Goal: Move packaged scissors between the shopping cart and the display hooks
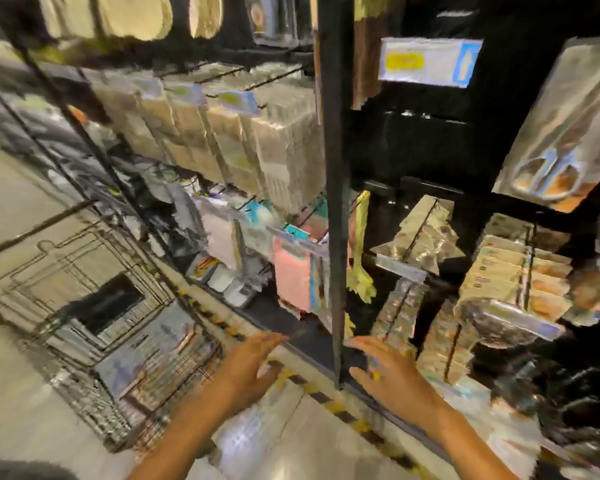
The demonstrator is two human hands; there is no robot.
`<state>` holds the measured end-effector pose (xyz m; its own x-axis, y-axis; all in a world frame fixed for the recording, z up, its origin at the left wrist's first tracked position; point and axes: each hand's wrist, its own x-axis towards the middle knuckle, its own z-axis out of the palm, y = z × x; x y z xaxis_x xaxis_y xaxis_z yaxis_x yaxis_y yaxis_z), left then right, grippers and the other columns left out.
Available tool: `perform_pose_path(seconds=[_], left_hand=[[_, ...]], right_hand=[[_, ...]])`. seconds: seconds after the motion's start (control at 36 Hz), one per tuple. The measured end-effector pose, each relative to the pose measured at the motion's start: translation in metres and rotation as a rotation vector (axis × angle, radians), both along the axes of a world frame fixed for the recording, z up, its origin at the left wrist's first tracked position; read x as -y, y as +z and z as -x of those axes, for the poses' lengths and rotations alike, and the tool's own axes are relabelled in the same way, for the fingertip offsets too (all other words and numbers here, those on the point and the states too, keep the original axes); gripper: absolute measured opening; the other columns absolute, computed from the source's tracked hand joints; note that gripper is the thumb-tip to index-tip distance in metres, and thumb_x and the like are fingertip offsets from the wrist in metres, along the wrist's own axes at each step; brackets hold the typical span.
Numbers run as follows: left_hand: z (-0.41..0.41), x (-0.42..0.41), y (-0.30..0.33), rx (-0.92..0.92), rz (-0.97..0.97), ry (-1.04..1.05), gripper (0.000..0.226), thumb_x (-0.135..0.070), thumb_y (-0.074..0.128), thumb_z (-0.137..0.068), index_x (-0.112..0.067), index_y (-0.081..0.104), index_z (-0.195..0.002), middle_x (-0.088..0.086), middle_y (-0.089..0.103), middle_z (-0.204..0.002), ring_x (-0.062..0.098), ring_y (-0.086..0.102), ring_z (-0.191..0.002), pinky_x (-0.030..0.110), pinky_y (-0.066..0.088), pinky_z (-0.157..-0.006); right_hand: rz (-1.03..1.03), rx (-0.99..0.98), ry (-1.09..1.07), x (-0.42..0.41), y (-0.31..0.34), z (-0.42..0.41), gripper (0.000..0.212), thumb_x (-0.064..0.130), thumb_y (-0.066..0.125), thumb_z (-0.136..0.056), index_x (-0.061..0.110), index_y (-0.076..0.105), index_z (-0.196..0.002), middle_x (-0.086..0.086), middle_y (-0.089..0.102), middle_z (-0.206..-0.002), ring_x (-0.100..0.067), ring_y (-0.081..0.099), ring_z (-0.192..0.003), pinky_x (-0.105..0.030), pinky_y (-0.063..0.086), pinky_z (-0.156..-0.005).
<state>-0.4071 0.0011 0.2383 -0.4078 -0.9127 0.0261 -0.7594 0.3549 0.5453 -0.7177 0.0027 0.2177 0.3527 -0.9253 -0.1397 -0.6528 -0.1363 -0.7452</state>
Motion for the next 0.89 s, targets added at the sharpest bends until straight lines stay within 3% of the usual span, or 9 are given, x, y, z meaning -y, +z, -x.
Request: perform_pose_path(seconds=[0.11, 0.19, 0.28, 0.39, 0.53, 0.58, 0.78, 0.83, 0.89], left_hand=[[-0.057, -0.042, -0.019, 0.009, -0.107, 0.124, 0.05, -0.051, 0.042, -0.096, -0.039, 0.043, -0.144, -0.021, 0.042, -0.142, 0.002, 0.042, -0.128, 0.01, 0.03, -0.103], [-0.106, -0.071, -0.038, 0.014, -0.205, 0.23, 0.049, -0.044, 0.048, -0.098, -0.041, 0.041, -0.146, -0.017, 0.044, -0.147, 0.005, 0.044, -0.132, 0.018, 0.035, -0.107], [-0.155, -0.104, -0.058, -0.091, -0.27, 0.379, 0.047, -0.038, 0.053, -0.1, -0.044, 0.042, -0.145, -0.02, 0.045, -0.148, 0.005, 0.045, -0.134, 0.027, 0.041, -0.107], [-0.211, -0.143, -0.067, -0.102, -0.284, 0.564, 0.044, -0.03, 0.058, -0.1, -0.046, 0.044, -0.138, -0.018, 0.055, -0.131, 0.006, 0.058, -0.11, 0.02, 0.046, -0.091], [-0.277, -0.188, -0.086, -0.176, -0.266, 0.747, 0.042, -0.027, 0.06, -0.099, -0.044, 0.048, -0.136, -0.023, 0.053, -0.132, 0.0, 0.052, -0.12, 0.014, 0.038, -0.099], [-0.3, -0.205, -0.094, -0.174, -0.265, 0.805, 0.041, -0.027, 0.059, -0.099, -0.043, 0.048, -0.136, -0.027, 0.05, -0.132, -0.004, 0.049, -0.119, 0.009, 0.035, -0.098], [-0.356, -0.243, -0.109, -0.16, -0.332, 0.932, 0.04, -0.027, 0.06, -0.099, -0.039, 0.047, -0.134, -0.022, 0.048, -0.132, 0.005, 0.054, -0.111, 0.021, 0.04, -0.1], [-0.365, -0.24, -0.109, -0.148, -0.354, 0.964, 0.041, -0.025, 0.06, -0.099, -0.039, 0.045, -0.134, -0.022, 0.047, -0.128, 0.006, 0.052, -0.093, 0.02, 0.041, -0.094], [-0.373, -0.232, -0.111, -0.139, -0.375, 0.986, 0.042, -0.024, 0.061, -0.099, -0.039, 0.044, -0.134, -0.022, 0.048, -0.126, 0.001, 0.051, -0.098, 0.011, 0.037, -0.092]], right_hand=[[-0.059, -0.093, 0.102, -0.004, -0.014, -0.052, 0.044, 0.03, 0.061, -0.099, 0.034, 0.05, -0.141, 0.029, 0.04, -0.133, 0.003, 0.043, -0.125, -0.008, 0.034, -0.098], [-0.071, -0.112, 0.125, -0.006, -0.021, -0.094, 0.044, 0.033, 0.065, -0.096, 0.031, 0.055, -0.139, 0.017, 0.05, -0.136, -0.003, 0.049, -0.126, -0.017, 0.039, -0.106], [-0.101, -0.147, 0.211, -0.009, -0.025, -0.141, 0.043, 0.035, 0.065, -0.096, 0.035, 0.053, -0.137, 0.02, 0.051, -0.131, 0.0, 0.05, -0.124, -0.007, 0.037, -0.097], [-0.106, -0.189, 0.375, -0.006, -0.03, -0.207, 0.045, 0.041, 0.061, -0.097, 0.033, 0.052, -0.141, 0.018, 0.051, -0.138, 0.0, 0.047, -0.128, 0.001, 0.032, -0.093], [-0.119, -0.212, 0.488, -0.002, -0.042, -0.281, 0.049, 0.042, 0.062, -0.095, 0.037, 0.05, -0.142, 0.017, 0.05, -0.143, -0.001, 0.044, -0.135, -0.023, 0.037, -0.113], [-0.094, -0.246, 0.525, 0.001, -0.046, -0.31, 0.049, 0.038, 0.064, -0.096, 0.032, 0.051, -0.143, 0.013, 0.049, -0.145, -0.005, 0.041, -0.138, -0.019, 0.031, -0.113], [-0.146, -0.297, 0.651, 0.009, -0.052, -0.384, 0.05, 0.035, 0.065, -0.096, 0.028, 0.049, -0.144, 0.016, 0.046, -0.137, 0.001, 0.039, -0.128, -0.012, 0.026, -0.105], [-0.166, -0.309, 0.67, 0.018, -0.053, -0.397, 0.05, 0.034, 0.066, -0.096, 0.028, 0.05, -0.143, 0.015, 0.049, -0.138, 0.001, 0.041, -0.129, -0.014, 0.027, -0.109], [-0.174, -0.313, 0.677, 0.031, -0.058, -0.406, 0.05, 0.034, 0.068, -0.094, 0.028, 0.052, -0.141, 0.01, 0.054, -0.14, -0.004, 0.047, -0.131, -0.022, 0.03, -0.115]])
